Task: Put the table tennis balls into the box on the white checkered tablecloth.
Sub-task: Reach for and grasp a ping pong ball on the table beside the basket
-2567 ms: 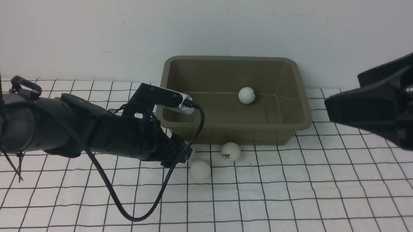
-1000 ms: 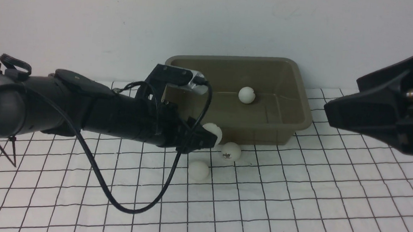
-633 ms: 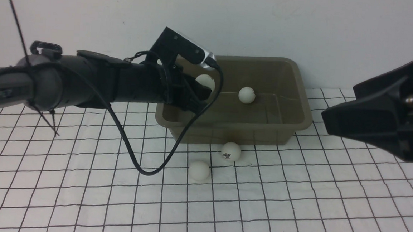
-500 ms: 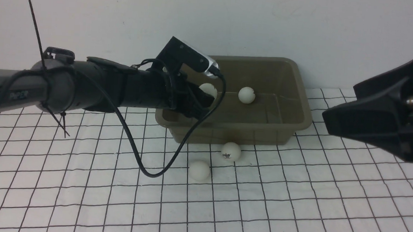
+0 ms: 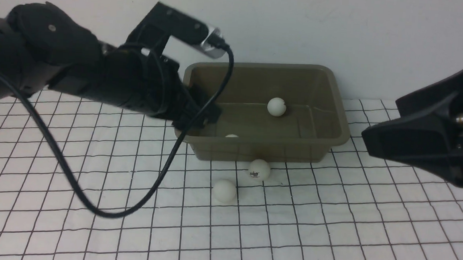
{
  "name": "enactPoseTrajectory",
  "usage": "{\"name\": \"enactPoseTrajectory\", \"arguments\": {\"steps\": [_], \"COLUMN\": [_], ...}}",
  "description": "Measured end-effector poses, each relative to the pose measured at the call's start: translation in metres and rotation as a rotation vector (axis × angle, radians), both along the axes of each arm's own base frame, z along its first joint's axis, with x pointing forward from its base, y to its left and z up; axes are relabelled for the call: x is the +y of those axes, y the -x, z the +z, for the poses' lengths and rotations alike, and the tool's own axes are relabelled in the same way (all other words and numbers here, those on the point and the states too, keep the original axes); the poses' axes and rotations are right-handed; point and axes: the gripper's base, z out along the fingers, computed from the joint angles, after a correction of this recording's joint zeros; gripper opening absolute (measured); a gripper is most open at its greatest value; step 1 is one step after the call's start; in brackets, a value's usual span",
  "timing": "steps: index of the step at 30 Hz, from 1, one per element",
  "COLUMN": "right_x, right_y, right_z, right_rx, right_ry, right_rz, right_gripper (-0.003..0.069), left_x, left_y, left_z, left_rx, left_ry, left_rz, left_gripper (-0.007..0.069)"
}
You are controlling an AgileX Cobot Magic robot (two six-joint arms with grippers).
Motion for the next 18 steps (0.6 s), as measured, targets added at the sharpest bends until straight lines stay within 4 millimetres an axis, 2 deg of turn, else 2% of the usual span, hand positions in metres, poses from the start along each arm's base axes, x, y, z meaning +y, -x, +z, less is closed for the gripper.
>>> {"name": "enactPoseTrajectory", "arguments": {"steps": [2,5,8,14,18], "right_x": [0.0,0.0,0.0,0.0,0.0], "right_y": [0.0,0.0,0.0,0.0,0.0], "right_z": [0.0,0.0,0.0,0.0,0.0], "right_rx": [0.0,-0.001,-0.004,-0.012,-0.016], "right_ry": [0.0,0.001,0.003,0.01,0.013], "right_rz": [0.0,0.001,0.004,0.011,0.016], "right_gripper": [0.0463,0.0463,0.0463,0.0463,0.0463], "left_x": [0.003,0.007,-0.005,-0.045,-0.056], "left_y": [0.008,0.025,0.034,0.029,0.02], "left_z": [-0.004,-0.022,-0.046,-0.085,-0.104], "left_rx": [0.07,0.21,0.264,0.242,0.21], "left_ry": [-0.03,-0.129,-0.174,-0.144,-0.139], "left_rz": [0.027,0.108,0.129,0.101,0.105], "left_gripper": [0.0379,0.0374,0.0374,0.0386,0.0428]}}
